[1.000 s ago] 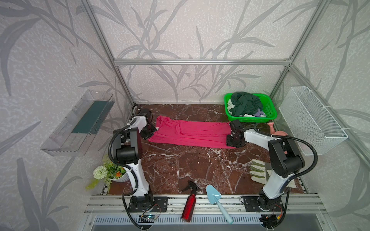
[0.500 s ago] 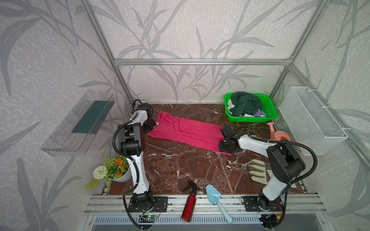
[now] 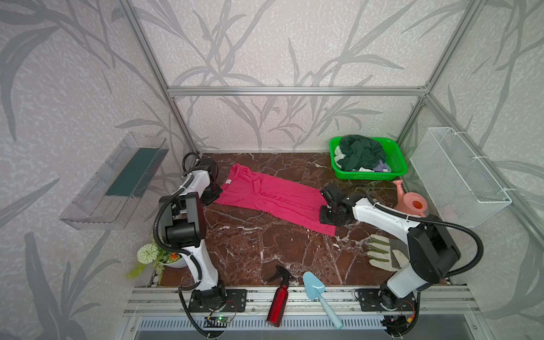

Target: Fold and stack the t-shirts

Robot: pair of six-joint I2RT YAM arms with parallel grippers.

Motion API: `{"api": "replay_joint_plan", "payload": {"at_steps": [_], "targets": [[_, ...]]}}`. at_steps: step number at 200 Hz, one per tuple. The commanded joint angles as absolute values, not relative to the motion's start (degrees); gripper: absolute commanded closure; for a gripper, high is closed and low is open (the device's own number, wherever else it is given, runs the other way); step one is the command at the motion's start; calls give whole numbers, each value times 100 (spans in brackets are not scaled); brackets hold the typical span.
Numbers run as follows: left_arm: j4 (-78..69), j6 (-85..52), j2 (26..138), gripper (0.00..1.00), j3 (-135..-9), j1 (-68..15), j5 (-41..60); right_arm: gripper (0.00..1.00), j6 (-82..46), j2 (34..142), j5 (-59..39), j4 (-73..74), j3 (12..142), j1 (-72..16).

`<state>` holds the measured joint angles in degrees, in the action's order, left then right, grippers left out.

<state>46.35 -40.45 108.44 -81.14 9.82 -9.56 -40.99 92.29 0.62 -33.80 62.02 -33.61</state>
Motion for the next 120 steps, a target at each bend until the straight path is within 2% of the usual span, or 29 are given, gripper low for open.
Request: {"api": "replay_joint_plan", "payload": {"at_steps": [1,13,40,70,120], "targets": [[4450,-4192,10605,76,-7997,904,-1011,58,-3720,9286,390,-3682,6489,-3231],[4303,-4104,10576,75,-8003,792,-813,58,-3528,9483,292,-3533,6580,-3118],[3886,-3622,10951,75,-8337,375,390,58,-3208,10112,238,-3249,6892,-2924],[4333,-3588,11628,74,-9064,-114,209,58,-2929,10724,143,-3217,7409,-2828],[4701,-3747,12468,74,-9694,-150,163,59,-2752,11353,-6,-3214,7575,-2741]]}}
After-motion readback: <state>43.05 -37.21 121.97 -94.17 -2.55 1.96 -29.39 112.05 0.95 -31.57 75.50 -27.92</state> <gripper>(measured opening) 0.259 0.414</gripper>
